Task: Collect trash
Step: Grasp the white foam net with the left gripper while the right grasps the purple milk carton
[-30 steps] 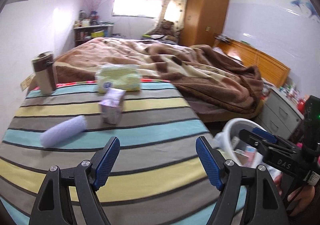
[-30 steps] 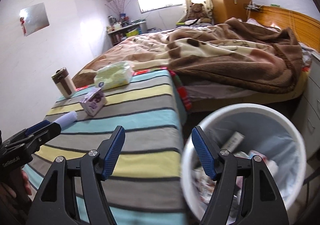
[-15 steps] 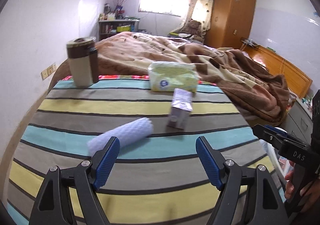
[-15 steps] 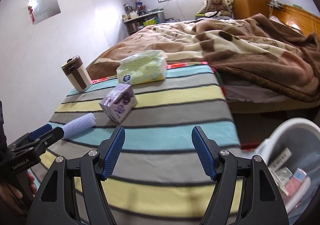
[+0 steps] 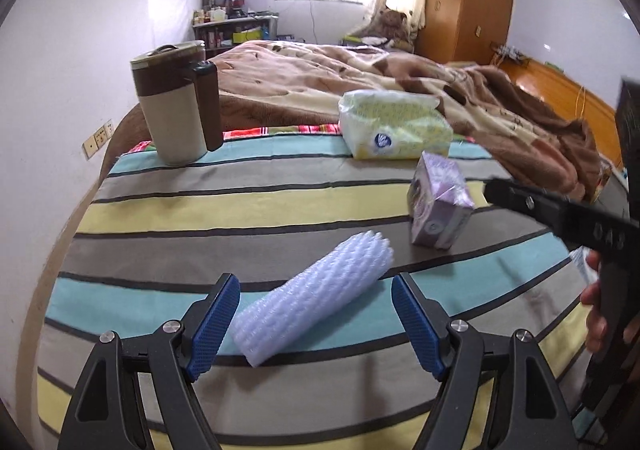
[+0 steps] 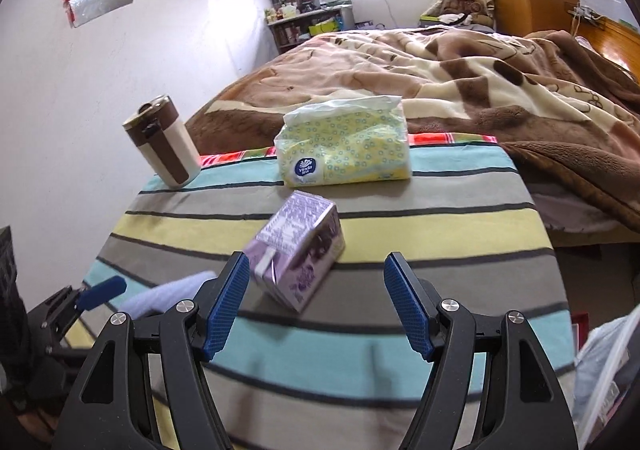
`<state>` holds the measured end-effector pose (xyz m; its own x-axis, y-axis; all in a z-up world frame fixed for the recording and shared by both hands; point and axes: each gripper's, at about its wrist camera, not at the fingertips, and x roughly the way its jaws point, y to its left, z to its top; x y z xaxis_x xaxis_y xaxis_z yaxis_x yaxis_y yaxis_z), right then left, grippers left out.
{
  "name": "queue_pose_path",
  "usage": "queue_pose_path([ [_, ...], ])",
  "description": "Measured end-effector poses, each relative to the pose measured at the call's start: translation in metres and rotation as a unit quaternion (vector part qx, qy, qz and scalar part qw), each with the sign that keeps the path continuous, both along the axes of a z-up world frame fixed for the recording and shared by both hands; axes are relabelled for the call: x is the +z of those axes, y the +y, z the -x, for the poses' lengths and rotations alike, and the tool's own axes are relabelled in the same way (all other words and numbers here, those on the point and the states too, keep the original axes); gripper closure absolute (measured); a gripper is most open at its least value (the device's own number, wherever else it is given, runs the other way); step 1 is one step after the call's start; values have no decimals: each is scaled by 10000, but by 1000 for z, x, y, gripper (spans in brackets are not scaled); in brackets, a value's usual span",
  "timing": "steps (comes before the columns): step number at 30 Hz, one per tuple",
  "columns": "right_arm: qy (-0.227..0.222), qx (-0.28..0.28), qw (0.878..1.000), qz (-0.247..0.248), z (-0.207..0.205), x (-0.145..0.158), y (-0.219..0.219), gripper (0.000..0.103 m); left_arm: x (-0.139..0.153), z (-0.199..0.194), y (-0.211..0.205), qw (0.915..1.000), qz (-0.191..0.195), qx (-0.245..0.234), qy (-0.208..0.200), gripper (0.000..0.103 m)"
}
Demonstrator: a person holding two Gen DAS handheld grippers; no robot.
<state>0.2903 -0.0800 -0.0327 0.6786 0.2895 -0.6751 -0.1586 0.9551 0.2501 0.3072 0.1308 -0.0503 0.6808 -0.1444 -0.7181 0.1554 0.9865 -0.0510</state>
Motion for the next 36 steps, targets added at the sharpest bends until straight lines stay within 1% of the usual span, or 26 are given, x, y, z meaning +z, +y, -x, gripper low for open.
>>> queue_pose_path([
  [3,95,0,10000,-22,-11,-5,8,31,-3,-6,2,10000,12,-42,47,25],
  [8,224,24,9997,6,-27,-11,24,31,-16,-18,5,9996,-77,-82,239,25],
  [10,285,69,9995,122,-32,-15,31,31,-20,-20,5,9994,-87,-131,309,25],
  [13,399,96,9989,222,-36,-20,37,31,-26,-23,3,9987,33,-222,453,25],
  [14,423,71,9987,292,-36,-22,37,31,-28,-24,2,9985,15,-235,486,25],
  [17,441,-20,9978,494,-36,-24,34,31,-27,-24,1,9989,-31,-150,453,25],
  [20,425,-66,9972,608,-33,-22,29,31,-24,-26,5,9992,80,-71,382,25],
  [22,384,-72,9967,712,-31,-21,27,32,-26,-28,6,9990,95,-52,444,25],
  [26,376,-14,9962,790,-25,-23,24,48,-29,-30,1,9985,86,-93,525,25],
  [27,372,-22,9961,797,-25,-24,23,50,-28,-30,0,9985,140,-130,522,26],
  [29,413,-51,9964,739,-24,-26,18,59,-28,-31,-3,9978,285,-215,558,27],
  [30,425,-54,9966,707,-24,-27,16,61,-29,-32,-5,9975,307,-234,593,27],
  [31,429,-56,9967,694,-24,-27,15,62,-30,-33,-7,9977,244,-203,593,30],
  [32,428,-57,9968,673,-23,-27,13,62,-29,-33,-9,9980,164,-177,583,36],
  [33,432,-54,9969,651,-23,-27,12,62,-29,-33,-11,9980,144,-166,586,39],
  [35,436,-21,9972,600,-22,-27,10,62,-27,-33,-12,9976,266,-193,616,55],
  [36,443,-16,9973,587,-21,-27,9,62,-27,-33,-13,9975,275,-203,614,59],
])
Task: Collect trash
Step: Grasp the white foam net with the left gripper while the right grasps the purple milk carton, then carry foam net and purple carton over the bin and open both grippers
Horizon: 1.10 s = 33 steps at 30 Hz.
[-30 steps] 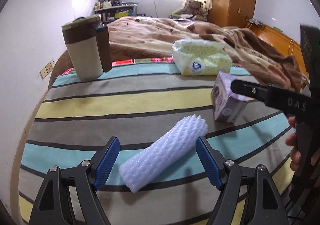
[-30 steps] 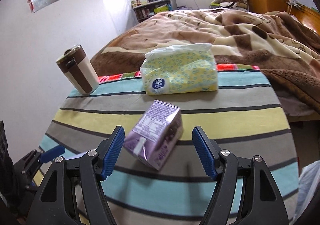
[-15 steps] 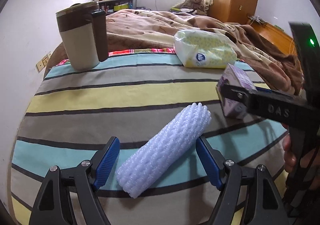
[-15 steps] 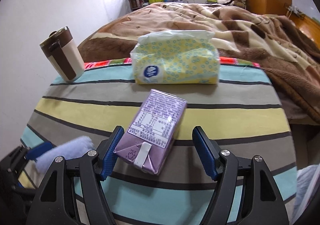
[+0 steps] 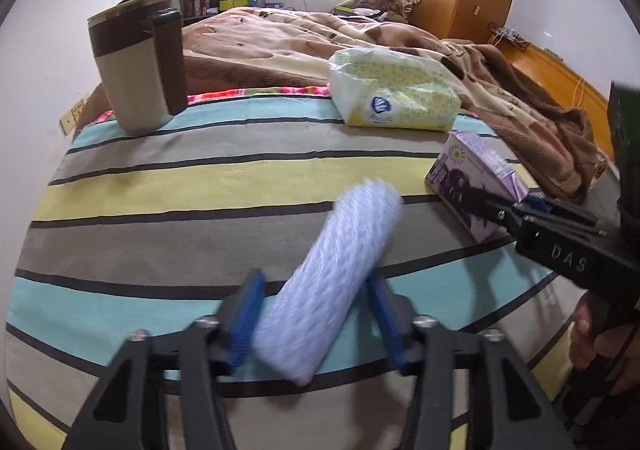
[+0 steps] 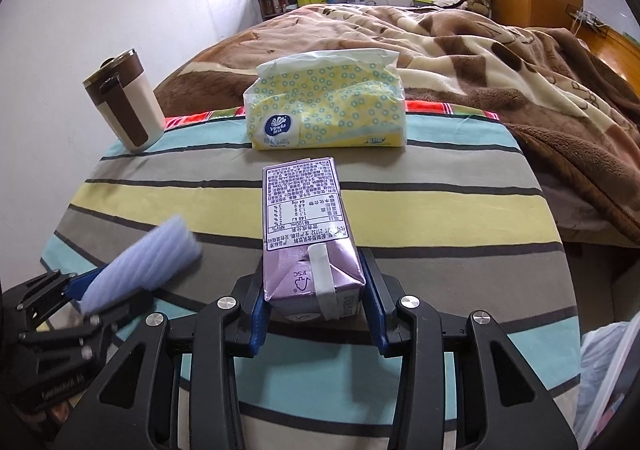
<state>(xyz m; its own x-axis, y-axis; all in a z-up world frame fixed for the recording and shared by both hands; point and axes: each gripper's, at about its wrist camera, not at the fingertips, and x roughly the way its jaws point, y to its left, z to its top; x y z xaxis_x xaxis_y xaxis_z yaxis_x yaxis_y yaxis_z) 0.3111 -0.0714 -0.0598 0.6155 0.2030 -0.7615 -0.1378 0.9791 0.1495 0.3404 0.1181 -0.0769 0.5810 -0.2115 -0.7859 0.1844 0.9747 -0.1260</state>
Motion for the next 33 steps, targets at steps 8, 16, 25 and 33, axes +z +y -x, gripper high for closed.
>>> queue_pose_path([
  [8,-22,14,10000,-95,11,1,-9,62,0,6,-14,9999,7,-113,30,76],
  [16,-173,-24,9997,-167,31,8,-22,62,11,28,-34,9998,122,-178,-57,76],
  [25,-353,-130,9988,-322,68,24,-51,62,39,65,-58,9991,186,-216,-309,76],
  [33,-589,-258,9971,-406,101,41,-79,62,67,103,-87,9969,156,-359,-688,76],
])
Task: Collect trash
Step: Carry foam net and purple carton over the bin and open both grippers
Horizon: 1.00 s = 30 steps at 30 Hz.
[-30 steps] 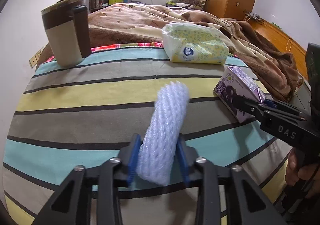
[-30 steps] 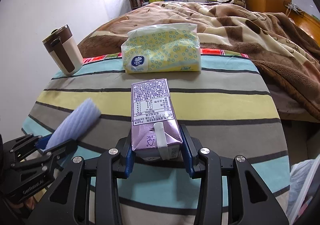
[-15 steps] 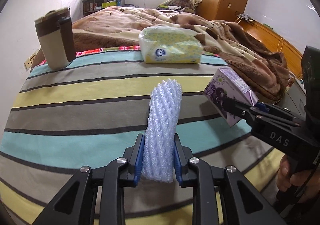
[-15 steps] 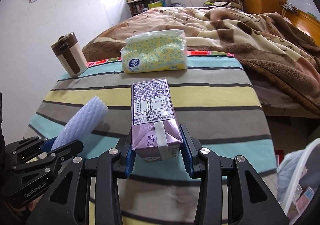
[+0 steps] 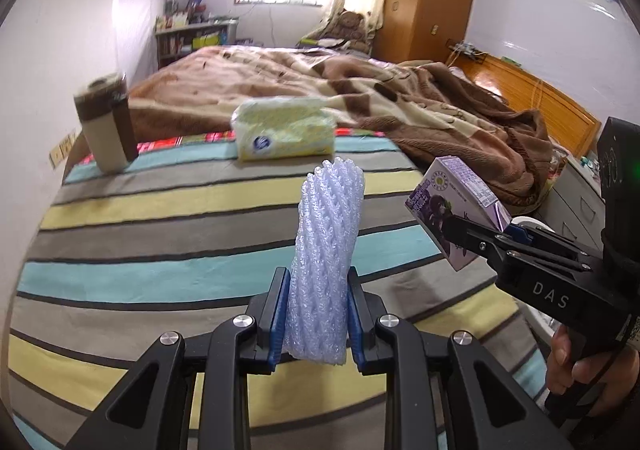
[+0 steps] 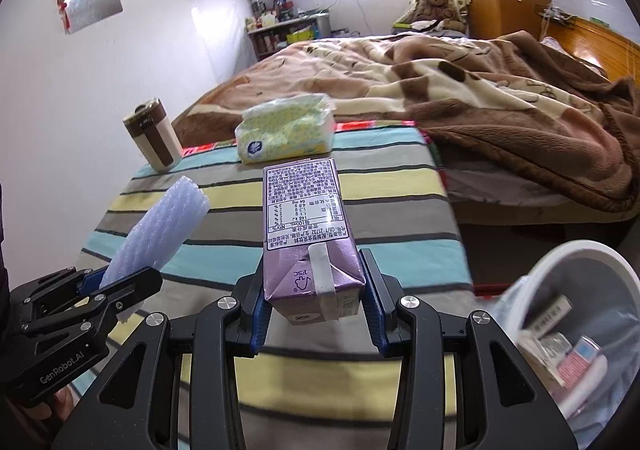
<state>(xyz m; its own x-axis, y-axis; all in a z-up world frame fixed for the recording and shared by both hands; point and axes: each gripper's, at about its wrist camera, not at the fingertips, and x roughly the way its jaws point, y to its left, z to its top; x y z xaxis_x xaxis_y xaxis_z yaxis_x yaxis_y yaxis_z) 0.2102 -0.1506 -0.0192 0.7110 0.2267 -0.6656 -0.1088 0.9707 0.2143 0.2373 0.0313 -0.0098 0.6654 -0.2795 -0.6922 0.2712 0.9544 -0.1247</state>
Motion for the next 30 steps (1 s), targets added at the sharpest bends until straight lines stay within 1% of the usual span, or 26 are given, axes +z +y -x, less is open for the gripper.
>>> queue_pose_path([
  [7,-168,-181,9997,-39,24,9,-26,62,17,26,-29,9996,23,-187,-206,76],
  [13,-317,-392,9986,-127,44,16,-47,62,27,47,-55,9982,-186,-318,-463,76],
  [19,-362,-680,9970,-114,59,17,-70,62,32,60,-81,9970,-113,-577,-497,76],
  [30,-468,-1317,9902,-26,82,21,-116,62,34,67,-139,9931,70,-1076,-471,76],
])
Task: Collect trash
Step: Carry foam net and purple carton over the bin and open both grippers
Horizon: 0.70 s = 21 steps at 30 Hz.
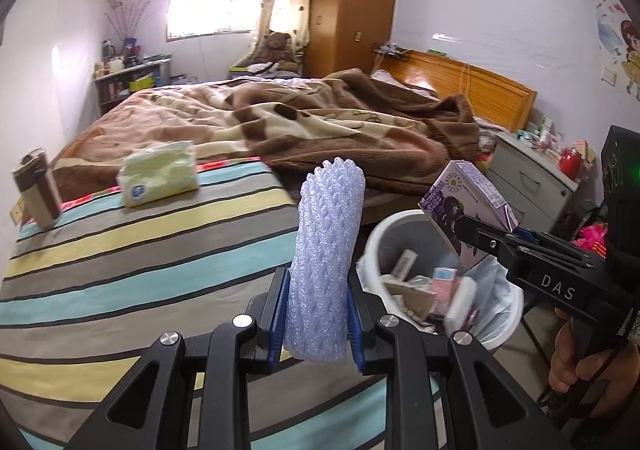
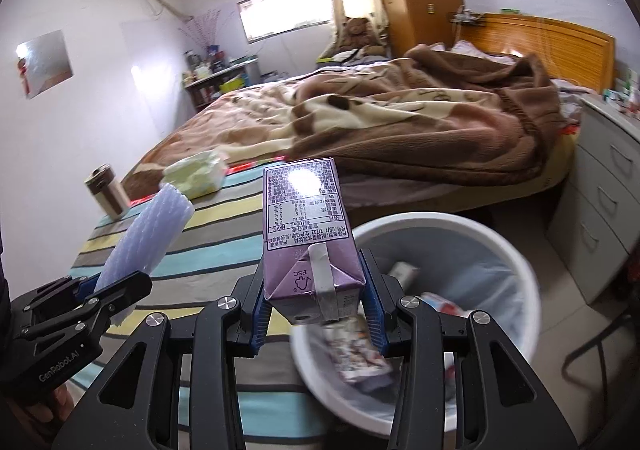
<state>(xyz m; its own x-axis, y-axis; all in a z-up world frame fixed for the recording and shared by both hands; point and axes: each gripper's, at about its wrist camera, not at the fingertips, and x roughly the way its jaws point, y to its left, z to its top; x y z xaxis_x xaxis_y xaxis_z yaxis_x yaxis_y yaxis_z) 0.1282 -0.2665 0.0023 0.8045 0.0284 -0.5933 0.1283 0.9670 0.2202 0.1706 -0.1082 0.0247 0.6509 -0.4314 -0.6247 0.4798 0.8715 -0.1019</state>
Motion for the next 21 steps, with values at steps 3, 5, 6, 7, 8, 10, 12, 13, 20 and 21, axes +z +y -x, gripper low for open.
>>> queue_pose_path([
  [3,40,-223,9997,23,3,-2,-14,62,-3,1,-20,9998,4,-168,46,76],
  [5,90,-337,9994,56,5,-5,-22,62,-5,1,-33,9996,7,-277,80,76],
  [6,122,-401,9991,59,7,-6,-27,62,-6,1,-40,9994,4,-331,84,76],
  [7,143,-481,9987,52,9,-8,-33,62,-7,1,-46,9993,3,-367,116,76],
  [8,192,-574,9982,50,9,-11,-39,62,-9,2,-52,9991,14,-404,149,76],
  [10,256,-674,9974,39,10,-15,-47,62,-12,3,-64,9987,16,-481,196,76],
  [12,325,-777,9964,37,12,-20,-55,62,-16,3,-74,9983,-2,-538,229,76],
  [13,360,-823,9960,29,12,-22,-59,62,-18,4,-79,9981,-7,-563,243,76],
  [20,532,-885,9946,60,14,-31,-70,62,-28,8,-105,9978,-86,-587,288,76],
  [21,560,-891,9944,74,14,-32,-71,62,-30,8,-108,9975,-60,-616,343,76],
])
